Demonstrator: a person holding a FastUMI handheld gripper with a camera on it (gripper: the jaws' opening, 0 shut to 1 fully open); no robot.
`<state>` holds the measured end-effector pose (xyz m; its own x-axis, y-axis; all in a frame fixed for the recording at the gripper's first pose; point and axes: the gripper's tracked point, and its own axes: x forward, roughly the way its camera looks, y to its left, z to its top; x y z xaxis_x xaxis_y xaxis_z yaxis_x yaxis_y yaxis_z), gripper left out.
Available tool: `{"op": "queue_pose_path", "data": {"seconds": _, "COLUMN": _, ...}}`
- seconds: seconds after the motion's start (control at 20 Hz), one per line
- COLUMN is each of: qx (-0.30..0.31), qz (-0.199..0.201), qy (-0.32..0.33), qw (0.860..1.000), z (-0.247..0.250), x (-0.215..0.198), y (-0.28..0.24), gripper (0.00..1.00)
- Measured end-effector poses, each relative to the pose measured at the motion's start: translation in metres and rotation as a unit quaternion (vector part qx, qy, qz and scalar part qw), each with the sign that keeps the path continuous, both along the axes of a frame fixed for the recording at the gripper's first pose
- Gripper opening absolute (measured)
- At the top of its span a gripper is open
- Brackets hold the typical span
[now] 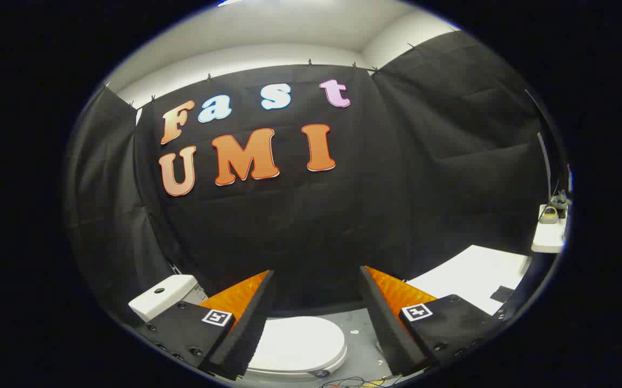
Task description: Open the toilet lid.
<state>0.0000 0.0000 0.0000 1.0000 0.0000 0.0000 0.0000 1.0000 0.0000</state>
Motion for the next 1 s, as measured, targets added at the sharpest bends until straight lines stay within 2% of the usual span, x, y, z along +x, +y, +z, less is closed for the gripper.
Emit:
{"op": "queue_pose_path", "data": {"seconds": 0.3, "qx": 0.042, "qz": 0.005, "qy": 0.063, "qw": 0.997, "z": -0.069, "x": 0.02, "y": -0.015, "gripper": 0.99}}
{"op": "queue_pose_path", "data": {"seconds": 0.5, "qx": 0.059, "qz": 0.014, "qy": 0.068, "qw": 0.996, "z": -0.086, "x": 0.03, "y": -0.018, "gripper": 0.99}}
{"op": "queue_pose_path", "data": {"seconds": 0.7, "qx": 0.133, "qz": 0.017, "qy": 0.129, "qw": 0.983, "z": -0.146, "x": 0.037, "y": -0.029, "gripper": 0.99}}
{"op": "queue_pose_path", "data": {"seconds": 0.75, "qx": 0.149, "qz": 0.012, "qy": 0.131, "qw": 0.98, "z": -0.148, "x": 0.038, "y": -0.033, "gripper": 0.99}}
{"op": "queue_pose_path", "data": {"seconds": 0.85, "qx": 0.122, "qz": 0.005, "qy": 0.088, "qw": 0.989, "z": -0.125, "x": 0.036, "y": -0.039, "gripper": 0.99}}
{"op": "queue_pose_path", "data": {"seconds": 0.95, "qx": 0.029, "qz": -0.011, "qy": 0.033, "qw": 0.999, "z": -0.084, "x": 0.029, "y": -0.041, "gripper": 0.99}}
{"op": "queue_pose_path", "data": {"seconds": 1.0, "qx": -0.014, "qz": -0.018, "qy": 0.008, "qw": 1.0, "z": -0.062, "x": 0.023, "y": -0.038, "gripper": 0.99}}
